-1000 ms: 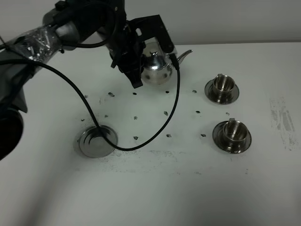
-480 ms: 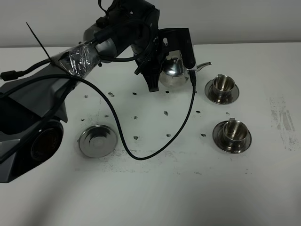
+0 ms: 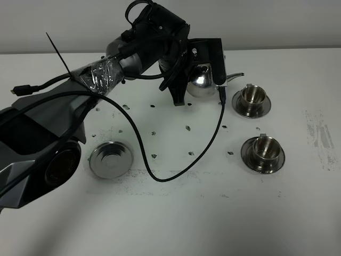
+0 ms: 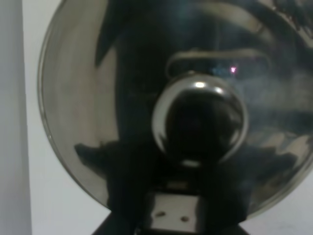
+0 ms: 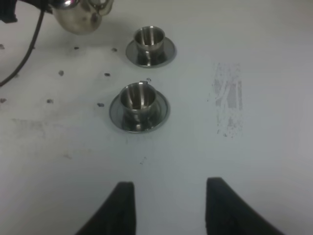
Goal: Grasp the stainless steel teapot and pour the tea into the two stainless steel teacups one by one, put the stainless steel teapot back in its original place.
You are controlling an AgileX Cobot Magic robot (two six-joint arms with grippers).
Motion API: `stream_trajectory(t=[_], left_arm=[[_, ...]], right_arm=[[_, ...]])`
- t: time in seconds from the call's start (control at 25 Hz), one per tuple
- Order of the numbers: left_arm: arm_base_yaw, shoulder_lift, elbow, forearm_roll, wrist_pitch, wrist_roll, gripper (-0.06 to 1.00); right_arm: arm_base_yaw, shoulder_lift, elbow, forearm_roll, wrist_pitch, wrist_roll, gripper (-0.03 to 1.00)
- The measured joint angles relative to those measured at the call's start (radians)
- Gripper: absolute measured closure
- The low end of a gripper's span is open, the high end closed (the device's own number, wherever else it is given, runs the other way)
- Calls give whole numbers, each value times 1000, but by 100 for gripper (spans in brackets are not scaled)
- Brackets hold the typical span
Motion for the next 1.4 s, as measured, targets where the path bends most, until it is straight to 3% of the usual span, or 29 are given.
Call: stream_trajectory(t=[0.56, 0.72, 1.0, 1.4], left_arm=[[-33, 0, 0, 2, 7, 62, 76], [-33, 0, 0, 11, 10, 31, 76], [-34, 0, -1, 105, 24, -69, 76], [-54, 0, -1, 173, -25, -154, 76]], right_arm=[[0, 0, 0, 0, 0, 0, 64], [0, 0, 0, 0, 0, 0, 64], [0, 0, 0, 0, 0, 0, 64], [0, 0, 0, 0, 0, 1, 64]])
